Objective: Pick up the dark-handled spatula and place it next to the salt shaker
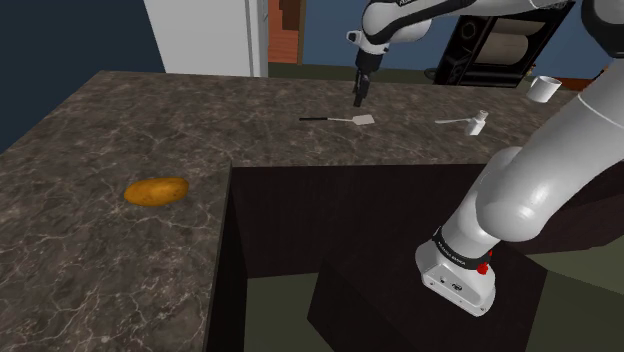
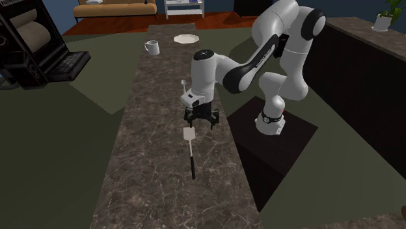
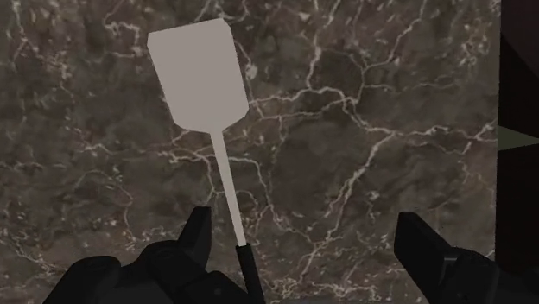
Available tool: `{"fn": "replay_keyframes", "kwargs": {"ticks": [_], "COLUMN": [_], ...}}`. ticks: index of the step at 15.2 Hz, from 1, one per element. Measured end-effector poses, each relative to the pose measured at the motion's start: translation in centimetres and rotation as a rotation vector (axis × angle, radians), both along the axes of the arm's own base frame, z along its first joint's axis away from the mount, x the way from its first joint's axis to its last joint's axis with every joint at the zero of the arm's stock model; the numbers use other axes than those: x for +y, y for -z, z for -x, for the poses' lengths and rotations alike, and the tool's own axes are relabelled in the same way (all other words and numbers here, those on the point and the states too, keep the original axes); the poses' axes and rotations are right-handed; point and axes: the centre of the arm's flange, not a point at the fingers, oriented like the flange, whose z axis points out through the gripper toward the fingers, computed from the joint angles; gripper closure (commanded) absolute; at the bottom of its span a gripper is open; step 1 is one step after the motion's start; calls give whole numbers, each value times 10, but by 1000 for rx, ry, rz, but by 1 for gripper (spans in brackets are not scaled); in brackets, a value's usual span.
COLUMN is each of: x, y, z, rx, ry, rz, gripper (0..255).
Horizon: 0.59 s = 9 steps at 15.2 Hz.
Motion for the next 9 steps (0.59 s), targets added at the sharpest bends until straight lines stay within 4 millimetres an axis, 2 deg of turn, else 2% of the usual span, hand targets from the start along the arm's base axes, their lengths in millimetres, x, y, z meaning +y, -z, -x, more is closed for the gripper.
{"fn": "replay_keyframes", "kwargs": {"ticks": [6,9], "x": [-11,-10], "y": [53,70], "z": [-59,-69], "rx": [13,15], "ry": [-182,-214], "rz": [-16,-20], "gripper": [0,0]}}
